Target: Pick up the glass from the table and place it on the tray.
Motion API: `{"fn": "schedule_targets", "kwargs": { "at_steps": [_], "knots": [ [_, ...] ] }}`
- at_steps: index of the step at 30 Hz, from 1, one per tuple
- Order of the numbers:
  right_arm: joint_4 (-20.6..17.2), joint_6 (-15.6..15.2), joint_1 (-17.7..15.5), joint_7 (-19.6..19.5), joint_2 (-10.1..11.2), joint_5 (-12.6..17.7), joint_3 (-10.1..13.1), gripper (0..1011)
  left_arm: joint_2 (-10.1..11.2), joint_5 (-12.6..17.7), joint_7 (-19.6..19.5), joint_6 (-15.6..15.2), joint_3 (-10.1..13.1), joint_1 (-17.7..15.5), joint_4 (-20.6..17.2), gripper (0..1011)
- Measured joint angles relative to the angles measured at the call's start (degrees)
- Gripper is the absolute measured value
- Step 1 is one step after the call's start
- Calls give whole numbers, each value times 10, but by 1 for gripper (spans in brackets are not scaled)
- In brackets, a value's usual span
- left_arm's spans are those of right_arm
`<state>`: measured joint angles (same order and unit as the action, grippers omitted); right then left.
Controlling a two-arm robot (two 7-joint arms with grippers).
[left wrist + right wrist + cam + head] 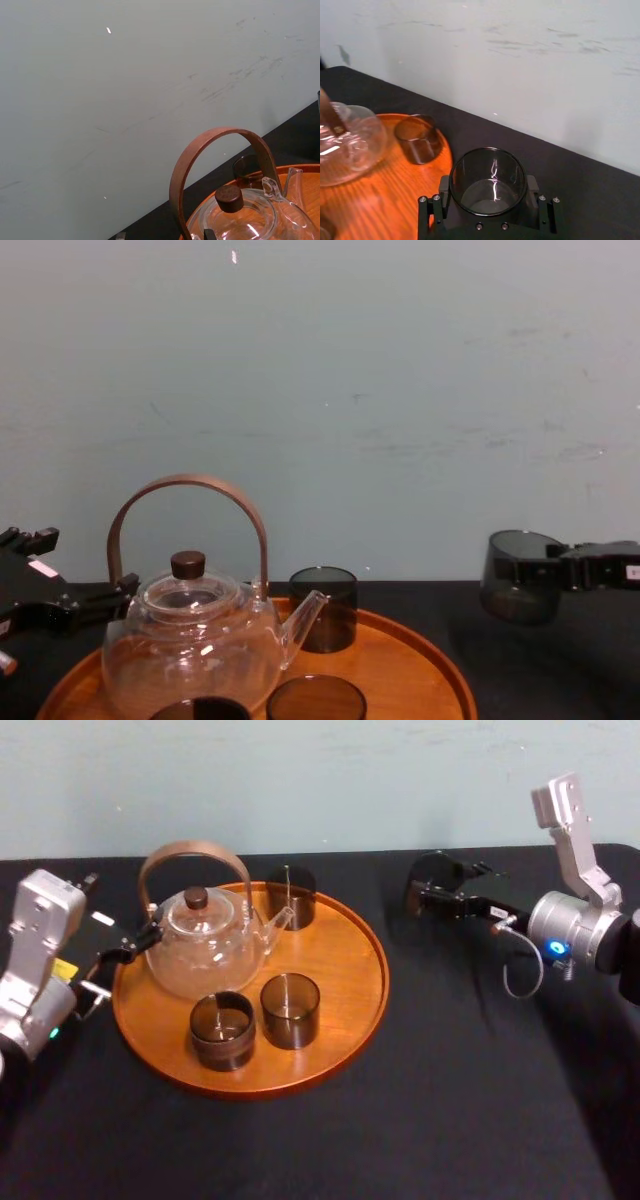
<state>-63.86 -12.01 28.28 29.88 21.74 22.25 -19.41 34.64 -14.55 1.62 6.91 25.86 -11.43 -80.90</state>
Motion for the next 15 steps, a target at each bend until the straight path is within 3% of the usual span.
{"fn": "schedule_targets", "kwargs": {
  "at_steps": [7, 15],
  "knots": [
    [-24, -3, -6, 4, 1, 4, -20, 905, 0, 0, 0, 0, 0, 0, 0, 1009],
    [-23, -2, 0, 8, -6, 6, -45, 905, 0, 0, 0, 0, 0, 0, 0, 1010]
  ]
}}
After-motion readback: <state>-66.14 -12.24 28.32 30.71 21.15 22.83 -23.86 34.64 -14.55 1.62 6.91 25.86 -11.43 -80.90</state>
